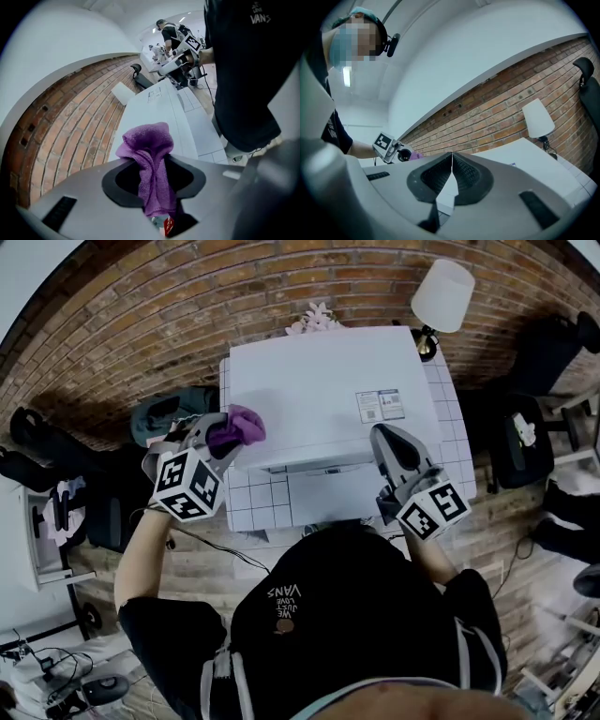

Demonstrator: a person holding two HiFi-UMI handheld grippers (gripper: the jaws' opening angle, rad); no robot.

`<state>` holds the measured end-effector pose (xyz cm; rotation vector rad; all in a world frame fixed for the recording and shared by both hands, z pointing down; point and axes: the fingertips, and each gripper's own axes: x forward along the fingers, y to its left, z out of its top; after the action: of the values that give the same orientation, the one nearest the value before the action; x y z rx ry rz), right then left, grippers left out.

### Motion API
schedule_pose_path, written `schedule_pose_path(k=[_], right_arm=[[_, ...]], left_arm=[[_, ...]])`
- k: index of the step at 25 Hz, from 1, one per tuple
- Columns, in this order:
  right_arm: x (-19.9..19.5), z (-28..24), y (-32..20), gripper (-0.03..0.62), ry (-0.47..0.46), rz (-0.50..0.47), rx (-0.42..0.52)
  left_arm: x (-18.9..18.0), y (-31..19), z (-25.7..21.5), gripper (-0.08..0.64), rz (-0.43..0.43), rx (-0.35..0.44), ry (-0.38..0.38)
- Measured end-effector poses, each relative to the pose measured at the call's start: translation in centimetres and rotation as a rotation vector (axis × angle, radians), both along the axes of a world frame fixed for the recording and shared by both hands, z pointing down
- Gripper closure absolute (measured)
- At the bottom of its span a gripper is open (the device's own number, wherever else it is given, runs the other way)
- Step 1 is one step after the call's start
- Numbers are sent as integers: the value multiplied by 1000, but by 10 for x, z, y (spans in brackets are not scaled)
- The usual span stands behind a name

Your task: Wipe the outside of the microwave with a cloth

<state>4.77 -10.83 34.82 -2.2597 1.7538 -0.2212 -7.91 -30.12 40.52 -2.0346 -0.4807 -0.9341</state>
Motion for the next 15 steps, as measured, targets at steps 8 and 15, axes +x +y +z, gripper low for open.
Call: schedule_pose_path(k=[8,15], right_arm=[[-4,0,-8,589,-1,-22,-2],[15,-1,16,589,-2,15,0]], left_arm=[[-23,12,15,420,1,3,-27],[28,59,12,420,121,0,7]])
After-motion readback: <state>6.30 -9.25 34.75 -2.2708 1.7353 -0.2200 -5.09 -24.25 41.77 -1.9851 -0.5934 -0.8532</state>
